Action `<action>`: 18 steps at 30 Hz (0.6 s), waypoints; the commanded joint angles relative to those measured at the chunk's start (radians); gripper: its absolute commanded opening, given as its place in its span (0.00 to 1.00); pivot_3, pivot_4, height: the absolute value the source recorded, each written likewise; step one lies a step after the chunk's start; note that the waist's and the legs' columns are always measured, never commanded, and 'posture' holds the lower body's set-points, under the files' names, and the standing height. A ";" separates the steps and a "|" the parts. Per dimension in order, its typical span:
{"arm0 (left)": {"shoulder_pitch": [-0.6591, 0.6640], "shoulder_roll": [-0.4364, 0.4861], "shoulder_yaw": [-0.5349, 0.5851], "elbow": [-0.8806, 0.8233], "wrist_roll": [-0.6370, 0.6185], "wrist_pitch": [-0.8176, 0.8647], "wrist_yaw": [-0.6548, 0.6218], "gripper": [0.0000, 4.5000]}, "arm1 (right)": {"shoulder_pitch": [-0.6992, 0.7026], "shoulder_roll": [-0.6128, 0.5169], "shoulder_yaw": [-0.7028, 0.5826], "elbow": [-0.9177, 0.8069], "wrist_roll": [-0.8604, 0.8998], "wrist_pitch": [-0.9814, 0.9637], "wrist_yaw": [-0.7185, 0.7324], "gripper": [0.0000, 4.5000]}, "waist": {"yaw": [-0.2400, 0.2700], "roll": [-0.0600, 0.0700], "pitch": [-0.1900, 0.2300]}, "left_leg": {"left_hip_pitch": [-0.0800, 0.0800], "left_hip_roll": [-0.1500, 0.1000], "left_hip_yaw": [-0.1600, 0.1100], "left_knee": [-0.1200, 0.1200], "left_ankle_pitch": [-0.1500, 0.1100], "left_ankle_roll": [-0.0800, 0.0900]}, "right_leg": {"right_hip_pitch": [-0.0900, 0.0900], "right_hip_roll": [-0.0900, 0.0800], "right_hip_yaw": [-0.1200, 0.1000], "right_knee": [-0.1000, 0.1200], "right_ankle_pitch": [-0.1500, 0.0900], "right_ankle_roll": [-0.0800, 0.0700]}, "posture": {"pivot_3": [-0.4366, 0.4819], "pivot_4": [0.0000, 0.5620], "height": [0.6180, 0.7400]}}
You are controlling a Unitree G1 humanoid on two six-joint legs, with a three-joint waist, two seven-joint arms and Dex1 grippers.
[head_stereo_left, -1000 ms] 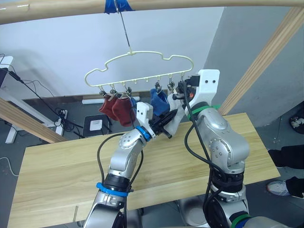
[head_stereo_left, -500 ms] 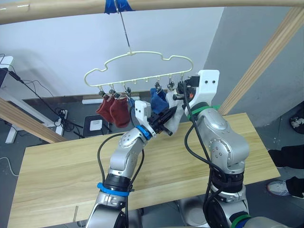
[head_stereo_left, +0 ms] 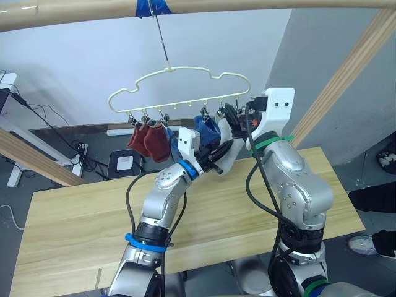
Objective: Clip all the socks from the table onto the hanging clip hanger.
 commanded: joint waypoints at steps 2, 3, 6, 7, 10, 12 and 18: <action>0.041 0.077 -0.058 -0.036 0.063 -0.060 -0.079 0.63 | 0.044 -0.109 -0.013 -0.116 0.066 0.036 0.110 0.86 | 0.001 0.000 0.000 | 0.000 0.000 0.000 0.000 0.000 0.000 | 0.000 0.000 0.000 0.000 0.000 0.000 | 0.13 0.42 1.00; 0.053 0.100 -0.062 -0.046 0.068 -0.059 -0.093 0.70 | 0.058 -0.149 -0.018 -0.134 0.081 0.043 0.139 0.86 | 0.001 0.000 0.000 | 0.000 0.000 0.000 0.000 0.000 0.000 | 0.000 0.000 0.000 -0.001 0.000 0.000 | 0.13 0.42 1.00; 0.107 0.202 -0.067 -0.096 0.077 -0.072 -0.174 0.90 | 0.101 -0.281 -0.037 -0.162 0.122 0.044 0.242 0.86 | 0.002 0.000 0.000 | 0.000 0.000 0.000 0.000 0.000 0.000 | 0.000 0.000 0.000 -0.001 0.000 0.000 | 0.14 0.41 1.00; 0.125 0.236 -0.065 -0.119 0.073 -0.075 -0.203 0.97 | 0.114 -0.322 -0.042 -0.165 0.132 0.041 0.272 0.86 | 0.000 0.000 0.000 | 0.000 0.000 0.000 0.000 0.000 0.000 | 0.000 0.000 0.000 0.000 0.000 0.000 | 0.14 0.41 1.00; 0.209 0.381 -0.014 -0.217 0.032 -0.073 -0.306 1.00 | 0.151 -0.472 -0.075 -0.151 0.169 0.007 0.398 0.99 | 0.001 0.000 0.000 | 0.001 0.001 0.000 -0.001 0.000 0.000 | 0.000 0.000 0.000 0.000 0.000 0.000 | 0.15 0.39 1.00; 0.252 0.454 0.025 -0.266 -0.005 -0.063 -0.350 1.00 | 0.162 -0.551 -0.086 -0.126 0.188 -0.028 0.472 1.00 | 0.002 0.000 0.000 | 0.001 0.001 0.001 -0.001 0.000 0.000 | 0.000 0.000 0.001 0.000 0.000 0.000 | 0.16 0.38 1.00; 0.356 0.607 0.230 -0.368 -0.121 0.080 -0.349 1.00 | 0.156 -0.785 -0.093 0.006 0.203 -0.201 0.741 1.00 | 0.019 0.000 0.000 | 0.003 0.001 0.002 0.000 0.000 0.001 | 0.002 0.000 0.001 -0.001 0.000 0.000 | 0.22 0.35 1.00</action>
